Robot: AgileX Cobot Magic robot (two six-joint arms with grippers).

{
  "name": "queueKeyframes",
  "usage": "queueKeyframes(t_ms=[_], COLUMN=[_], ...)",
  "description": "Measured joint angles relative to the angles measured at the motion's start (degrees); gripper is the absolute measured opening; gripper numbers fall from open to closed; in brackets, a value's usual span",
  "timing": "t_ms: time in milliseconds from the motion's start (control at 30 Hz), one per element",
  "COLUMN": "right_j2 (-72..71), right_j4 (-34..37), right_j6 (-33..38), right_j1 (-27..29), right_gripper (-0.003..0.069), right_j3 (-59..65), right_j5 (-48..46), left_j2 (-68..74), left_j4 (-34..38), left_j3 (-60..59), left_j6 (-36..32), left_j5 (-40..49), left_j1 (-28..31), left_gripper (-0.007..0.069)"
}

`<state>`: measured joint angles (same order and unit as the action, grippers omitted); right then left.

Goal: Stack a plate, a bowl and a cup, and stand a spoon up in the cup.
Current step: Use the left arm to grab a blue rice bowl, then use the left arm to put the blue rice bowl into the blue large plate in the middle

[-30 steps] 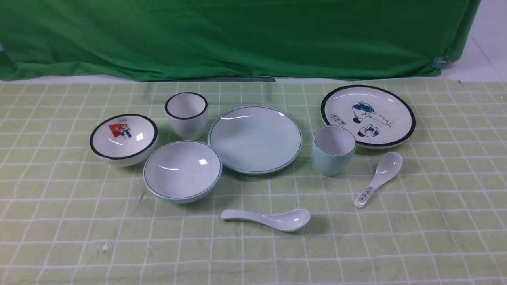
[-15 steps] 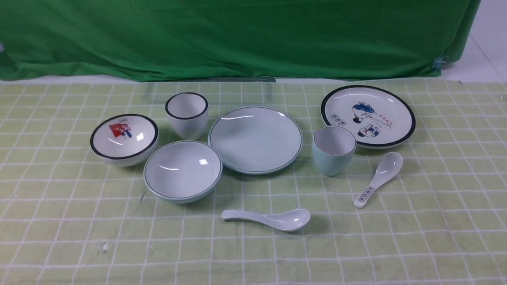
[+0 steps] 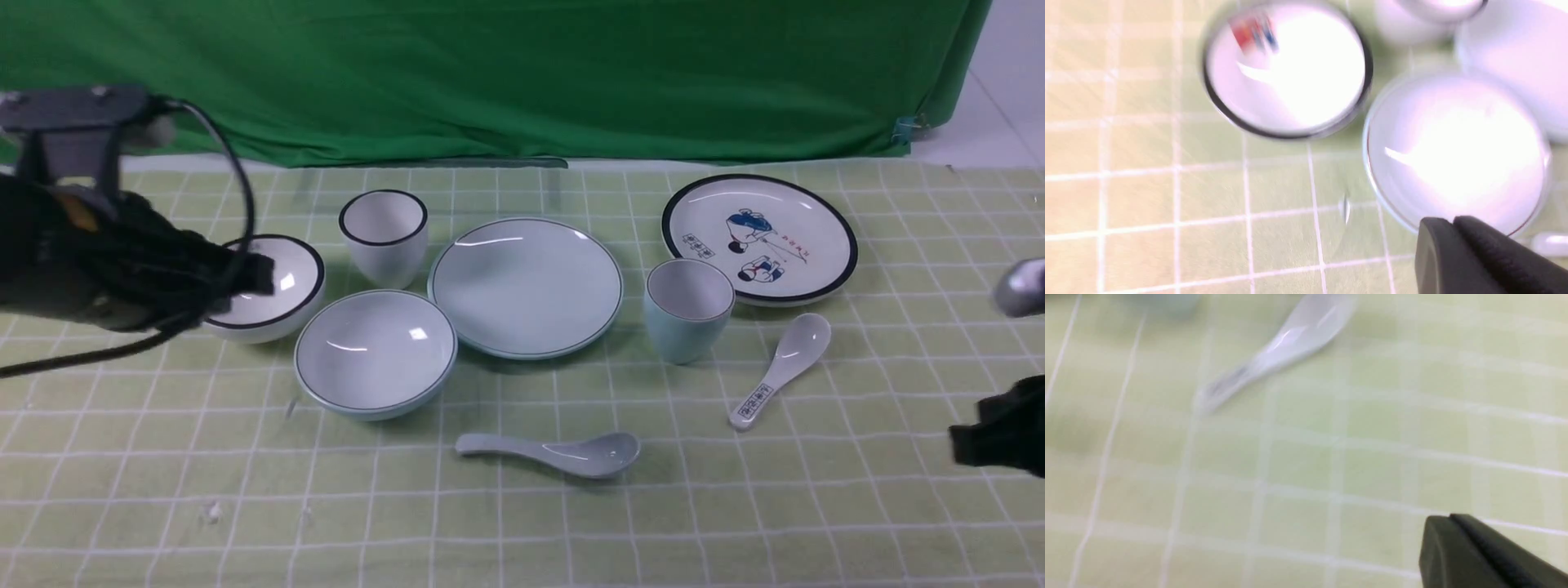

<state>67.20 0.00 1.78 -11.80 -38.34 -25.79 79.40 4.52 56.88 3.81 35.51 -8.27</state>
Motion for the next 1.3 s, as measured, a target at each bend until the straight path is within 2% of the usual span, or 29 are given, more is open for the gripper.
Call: queueKeyframes(t_ms=[167, 200, 233, 367, 433, 567, 600, 633, 667, 733, 800, 900, 1000, 1200, 1300], right_j2=[8.1, 9.3, 10.9, 13.1, 13.1, 13.1, 13.1, 13.1, 13.1, 13.1, 13.1, 13.1, 13.1, 13.1, 13.1], right_j4=[1.2, 1.3, 1.4, 1.5, 1.5, 1.5, 1.5, 1.5, 1.5, 1.5, 1.5, 1.5, 1.5, 1.5, 1.5], right_j6=[3.6, 4.1, 5.2, 6.6, 6.8, 6.9, 6.9, 6.9, 6.9, 6.9, 6.9, 6.9, 6.9, 5.2, 4.8], right_j1=[-8.0, -8.7, -10.4, -11.9, -12.0, -12.0, -12.0, -12.0, -12.0, -12.0, -12.0, -12.0, -12.0, -12.0, -12.0], right_gripper=[0.0011, 0.0011, 0.0013, 0.0014, 0.0014, 0.0018, 0.0018, 0.002, 0.002, 0.0024, 0.0027, 0.0032, 0.0036, 0.0039, 0.0043], right_j3=[-6.3, -7.2, -8.4, -9.1, -9.2, -9.2, -9.2, -9.2, -9.2, -9.2, -9.2, -9.2, -9.2, -9.2, -9.4], right_j5=[-6.0, -6.8, -8.3, -9.8, -9.7, -9.7, -9.5, -9.4, -9.4, -9.2, -9.0, -7.9, -7.4, -7.1, -6.9], left_j2=[10.6, 12.5, 15.7, 23.5, 25.9, 28.6, 29.4, 29.4, 29.4, 28.6, 27.2, 25.7, 25.7, 32.9, 38.5], left_j4=[-0.1, -0.1, -0.2, 1.0, 2.1, 4.2, 5.6, 6.1, 6.2, 7.6, 8.9, 13.4, 15.1, 15.1, 14.9], left_j3=[4.4, 5.2, 6.3, 9.3, 10.4, 10.9, 11.3, 11.7, 11.8, 13.5, 15.3, 19.3, 23.0, 31.2, 36.1], left_j6=[-1.0, -1.0, -1.0, -1.3, -1.6, -1.5, -1.3, -1.2, -1.2, -1.5, -3.8, -9.3, -11.5, -12.3, -12.3], left_j5=[0.8, 0.8, 0.7, 0.4, 0.2, -2.0, -2.7, -2.7, -2.4, -1.3, 0.6, 3.0, 1.4, -5.9, -5.5], left_j1=[-0.8, -0.8, -0.8, -0.5, -0.4, -0.4, -0.4, -0.4, -0.4, -0.4, -0.8, -2.9, -5.5, -8.3, -8.3], left_gripper=[0.0156, 0.0197, 0.0273, 0.0458, 0.0478, 0.0424, 0.0323, 0.026, 0.0247, 0.0106, 0.0021, 0.0007, 0.0007, 0.0007, 0.0007])
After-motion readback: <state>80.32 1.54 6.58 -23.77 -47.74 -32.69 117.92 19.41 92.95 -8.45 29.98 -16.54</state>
